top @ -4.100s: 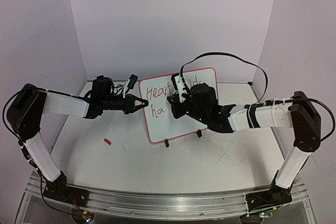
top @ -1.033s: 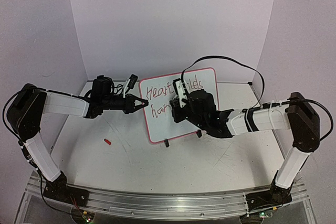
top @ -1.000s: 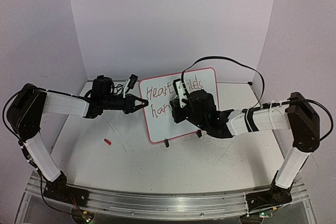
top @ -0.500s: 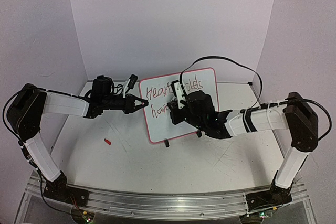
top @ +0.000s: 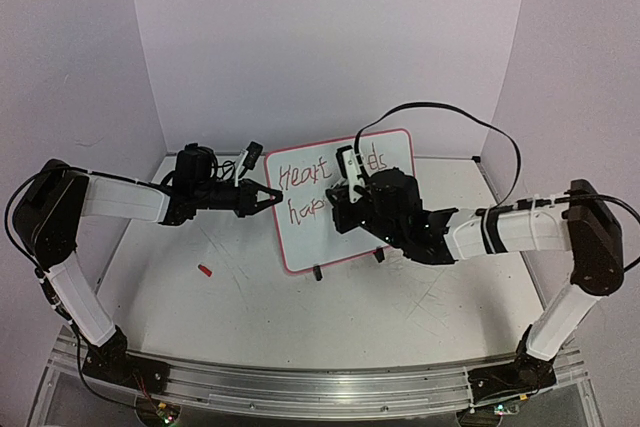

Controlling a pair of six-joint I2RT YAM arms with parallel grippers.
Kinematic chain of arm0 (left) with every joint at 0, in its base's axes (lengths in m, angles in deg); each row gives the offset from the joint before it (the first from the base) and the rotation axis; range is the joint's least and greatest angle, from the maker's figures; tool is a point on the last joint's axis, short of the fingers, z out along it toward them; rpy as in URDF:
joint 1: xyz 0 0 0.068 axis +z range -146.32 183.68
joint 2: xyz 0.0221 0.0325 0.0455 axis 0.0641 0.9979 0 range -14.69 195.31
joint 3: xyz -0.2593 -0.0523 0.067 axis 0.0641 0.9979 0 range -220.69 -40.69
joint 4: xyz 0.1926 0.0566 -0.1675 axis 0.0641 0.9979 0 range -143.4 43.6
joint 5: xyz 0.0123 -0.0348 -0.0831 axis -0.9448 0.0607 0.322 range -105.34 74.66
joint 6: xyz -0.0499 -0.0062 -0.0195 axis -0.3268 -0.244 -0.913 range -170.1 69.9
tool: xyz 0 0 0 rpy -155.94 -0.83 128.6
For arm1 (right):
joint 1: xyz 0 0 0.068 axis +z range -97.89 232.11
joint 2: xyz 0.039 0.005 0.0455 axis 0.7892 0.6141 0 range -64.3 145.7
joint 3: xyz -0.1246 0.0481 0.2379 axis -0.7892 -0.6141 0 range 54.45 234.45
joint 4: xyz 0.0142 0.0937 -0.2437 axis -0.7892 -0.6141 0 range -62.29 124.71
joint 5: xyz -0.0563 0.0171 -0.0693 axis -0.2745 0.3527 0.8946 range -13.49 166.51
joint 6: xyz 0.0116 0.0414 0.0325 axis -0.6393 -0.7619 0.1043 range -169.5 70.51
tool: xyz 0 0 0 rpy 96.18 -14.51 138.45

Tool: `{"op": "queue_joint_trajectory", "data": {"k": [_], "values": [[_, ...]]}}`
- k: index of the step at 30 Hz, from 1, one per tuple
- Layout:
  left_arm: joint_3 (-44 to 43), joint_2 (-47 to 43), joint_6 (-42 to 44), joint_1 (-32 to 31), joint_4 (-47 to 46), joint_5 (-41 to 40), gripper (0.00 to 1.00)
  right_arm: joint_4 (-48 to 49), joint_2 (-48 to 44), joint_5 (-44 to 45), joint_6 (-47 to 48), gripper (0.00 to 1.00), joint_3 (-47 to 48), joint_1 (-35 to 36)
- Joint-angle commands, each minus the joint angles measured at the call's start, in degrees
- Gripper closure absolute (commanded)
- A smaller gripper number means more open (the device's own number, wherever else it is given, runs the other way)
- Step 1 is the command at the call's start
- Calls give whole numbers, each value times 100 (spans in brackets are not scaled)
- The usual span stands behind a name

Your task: Write a sentence on the whiteboard

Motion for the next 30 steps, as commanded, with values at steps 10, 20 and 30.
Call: {"op": "queue_joint_trajectory", "data": {"k": [10, 20, 30], "values": [[-99, 14, 810, 71, 272, -914, 100, 218, -61, -69, 317, 100, 145, -215], [-93, 33, 824, 69, 289, -893, 100, 313, 92, -62, 464, 100, 235, -219], [-95, 12, 831, 70, 288, -893, 100, 314, 236, -42, 453, 100, 352, -216]]}}
